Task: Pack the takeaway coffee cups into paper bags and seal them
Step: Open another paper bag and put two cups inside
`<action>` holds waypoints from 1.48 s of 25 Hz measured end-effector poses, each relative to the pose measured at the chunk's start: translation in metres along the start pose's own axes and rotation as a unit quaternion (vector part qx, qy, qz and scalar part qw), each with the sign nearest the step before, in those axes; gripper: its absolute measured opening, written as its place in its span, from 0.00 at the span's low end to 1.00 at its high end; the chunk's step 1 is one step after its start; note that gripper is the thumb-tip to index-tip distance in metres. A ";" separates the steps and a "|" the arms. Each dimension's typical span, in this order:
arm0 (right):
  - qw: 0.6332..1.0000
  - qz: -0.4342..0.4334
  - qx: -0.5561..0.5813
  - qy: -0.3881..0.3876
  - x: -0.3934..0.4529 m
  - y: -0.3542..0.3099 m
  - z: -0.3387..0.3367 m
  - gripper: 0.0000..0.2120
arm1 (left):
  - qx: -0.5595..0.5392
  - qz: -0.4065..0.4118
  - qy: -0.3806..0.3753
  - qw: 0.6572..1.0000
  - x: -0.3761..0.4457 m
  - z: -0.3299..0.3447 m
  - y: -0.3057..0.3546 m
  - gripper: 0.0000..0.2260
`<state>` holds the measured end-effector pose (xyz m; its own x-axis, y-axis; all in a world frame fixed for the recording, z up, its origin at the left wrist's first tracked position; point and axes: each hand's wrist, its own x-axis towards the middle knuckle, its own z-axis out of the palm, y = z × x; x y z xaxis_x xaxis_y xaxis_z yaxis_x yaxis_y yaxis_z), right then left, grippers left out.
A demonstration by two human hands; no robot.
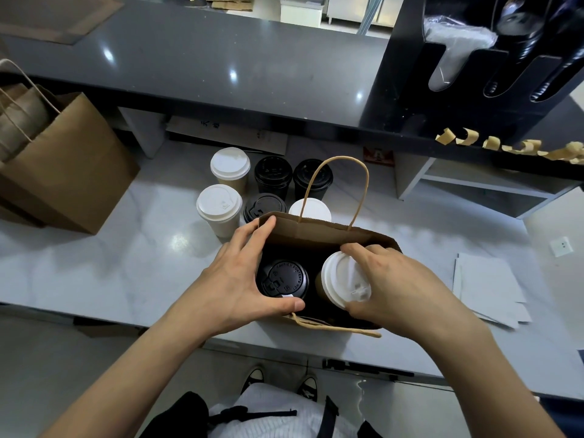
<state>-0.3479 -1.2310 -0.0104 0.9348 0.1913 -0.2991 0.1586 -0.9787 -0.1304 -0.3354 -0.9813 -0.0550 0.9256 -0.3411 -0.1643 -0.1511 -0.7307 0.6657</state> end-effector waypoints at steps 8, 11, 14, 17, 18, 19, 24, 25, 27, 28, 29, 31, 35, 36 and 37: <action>0.997 0.005 -0.073 0.000 0.017 0.000 0.021 0.40 | -0.004 0.006 -0.002 1.000 -0.001 0.001 0.000 0.57; 0.996 -0.001 -0.088 0.002 0.020 -0.001 0.022 0.39 | -0.004 0.008 -0.002 1.000 -0.002 0.000 0.001 0.57; 0.995 -0.021 -0.093 0.005 0.023 -0.004 0.023 0.37 | -0.001 0.007 -0.005 1.000 -0.002 -0.001 0.001 0.57; 0.994 -0.032 -0.108 0.004 0.025 -0.005 0.022 0.37 | 0.000 0.011 -0.006 1.000 -0.002 -0.002 0.001 0.57; 0.993 -0.037 -0.117 0.000 0.025 -0.005 0.022 0.37 | 0.000 0.012 -0.005 1.000 -0.002 -0.001 0.000 0.57; 0.991 -0.040 -0.127 -0.005 0.026 -0.005 0.022 0.36 | 0.000 0.012 -0.004 1.000 -0.002 -0.001 0.000 0.57; 0.985 -0.040 -0.165 -0.024 0.031 -0.007 0.029 0.30 | -0.001 0.014 -0.003 1.000 -0.001 -0.001 -0.001 0.57; 0.984 -0.038 -0.173 -0.028 0.033 -0.008 0.031 0.28 | -0.002 0.013 -0.003 1.000 -0.001 -0.001 -0.001 0.57; 0.979 -0.032 -0.197 -0.038 0.037 -0.009 0.032 0.25 | -0.004 0.013 -0.002 1.000 -0.001 -0.001 0.000 0.57; 0.977 -0.030 -0.209 -0.042 0.039 -0.009 0.032 0.23 | -0.004 0.014 -0.002 1.000 -0.001 -0.001 0.000 0.57; 0.974 -0.029 -0.220 -0.047 0.041 -0.009 0.032 0.22 | -0.005 0.014 -0.002 1.000 -0.001 -0.001 0.000 0.57; 0.970 -0.029 -0.234 -0.050 0.042 -0.009 0.032 0.19 | -0.007 0.015 -0.003 1.000 -0.001 -0.001 0.000 0.56; 0.967 -0.025 -0.250 -0.046 0.041 -0.017 0.036 0.15 | -0.001 0.017 -0.004 1.000 -0.001 -0.001 0.001 0.56; 0.966 -0.020 -0.253 -0.047 0.041 -0.018 0.037 0.15 | 0.000 0.017 -0.004 1.000 -0.001 -0.001 0.000 0.56; 0.966 -0.017 -0.252 -0.046 0.041 -0.018 0.036 0.15 | -0.001 0.017 -0.003 1.000 -0.001 -0.002 0.000 0.56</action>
<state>-0.3238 -1.2024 -0.0547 0.8978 0.2061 -0.3893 0.3445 -0.8793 0.3289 -0.3358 -0.9802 -0.0534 0.9179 -0.3687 -0.1467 -0.1808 -0.7177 0.6725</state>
